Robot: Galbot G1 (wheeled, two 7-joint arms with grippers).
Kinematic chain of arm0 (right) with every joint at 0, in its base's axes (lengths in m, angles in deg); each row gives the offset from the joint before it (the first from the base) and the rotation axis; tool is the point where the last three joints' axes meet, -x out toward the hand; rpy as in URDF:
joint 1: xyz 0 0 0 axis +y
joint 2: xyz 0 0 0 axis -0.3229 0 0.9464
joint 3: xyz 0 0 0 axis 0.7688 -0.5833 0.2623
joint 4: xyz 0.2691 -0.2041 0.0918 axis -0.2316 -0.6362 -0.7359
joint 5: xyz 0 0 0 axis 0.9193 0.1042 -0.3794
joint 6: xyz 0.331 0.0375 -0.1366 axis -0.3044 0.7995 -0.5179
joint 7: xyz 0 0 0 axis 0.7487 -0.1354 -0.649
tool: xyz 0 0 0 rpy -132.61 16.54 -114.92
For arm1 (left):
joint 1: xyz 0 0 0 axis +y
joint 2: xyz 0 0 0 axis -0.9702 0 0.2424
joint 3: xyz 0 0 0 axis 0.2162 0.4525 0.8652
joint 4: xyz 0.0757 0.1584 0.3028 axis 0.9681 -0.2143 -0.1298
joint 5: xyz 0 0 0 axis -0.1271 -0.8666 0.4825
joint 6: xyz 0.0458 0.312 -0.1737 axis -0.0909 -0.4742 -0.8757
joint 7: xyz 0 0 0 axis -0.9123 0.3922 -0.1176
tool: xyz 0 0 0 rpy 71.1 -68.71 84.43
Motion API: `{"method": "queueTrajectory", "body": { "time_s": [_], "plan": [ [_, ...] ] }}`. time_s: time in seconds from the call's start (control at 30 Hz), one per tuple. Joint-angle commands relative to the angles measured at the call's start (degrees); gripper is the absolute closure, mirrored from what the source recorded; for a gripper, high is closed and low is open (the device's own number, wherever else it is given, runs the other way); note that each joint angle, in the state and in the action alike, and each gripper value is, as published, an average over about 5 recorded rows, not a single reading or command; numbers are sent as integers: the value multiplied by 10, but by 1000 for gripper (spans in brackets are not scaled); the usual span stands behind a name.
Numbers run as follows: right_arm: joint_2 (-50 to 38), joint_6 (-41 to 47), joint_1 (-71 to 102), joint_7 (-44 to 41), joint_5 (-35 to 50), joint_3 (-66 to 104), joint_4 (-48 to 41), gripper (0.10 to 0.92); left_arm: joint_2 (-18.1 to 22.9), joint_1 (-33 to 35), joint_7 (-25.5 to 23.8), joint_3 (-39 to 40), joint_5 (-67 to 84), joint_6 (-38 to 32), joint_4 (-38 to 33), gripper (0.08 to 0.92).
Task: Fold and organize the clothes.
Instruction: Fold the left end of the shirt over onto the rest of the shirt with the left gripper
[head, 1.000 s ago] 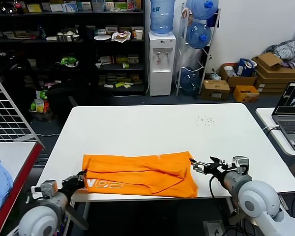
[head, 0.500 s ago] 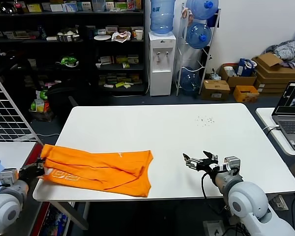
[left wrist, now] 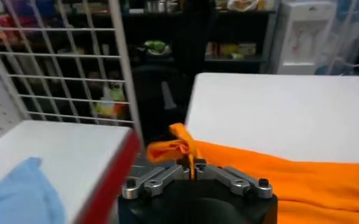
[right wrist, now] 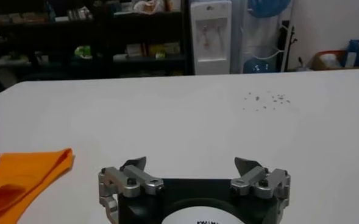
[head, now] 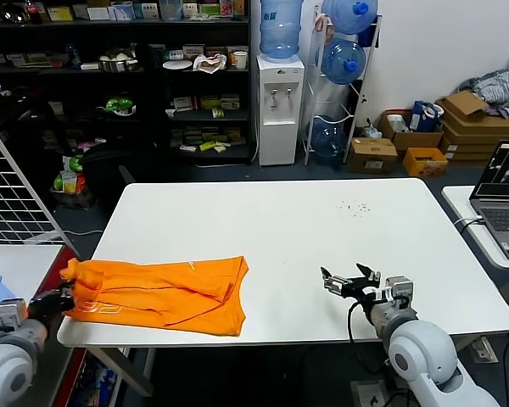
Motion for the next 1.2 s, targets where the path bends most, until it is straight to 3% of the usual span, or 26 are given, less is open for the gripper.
{"method": "queueTrajectory", "body": {
  "time_s": [0.03,0.37,1.2],
  "plan": [
    [28,0,27,5,-28,8,-2,104,89,-146,103,209,98,31,-178,883],
    [68,4,35,9,-39,6,-6,104,115,-243,113,299,108,34,-145,883],
    [58,10,28,13,-24,6,6,104,163,-278,120,361,72,26,-92,883]
  ]
}}
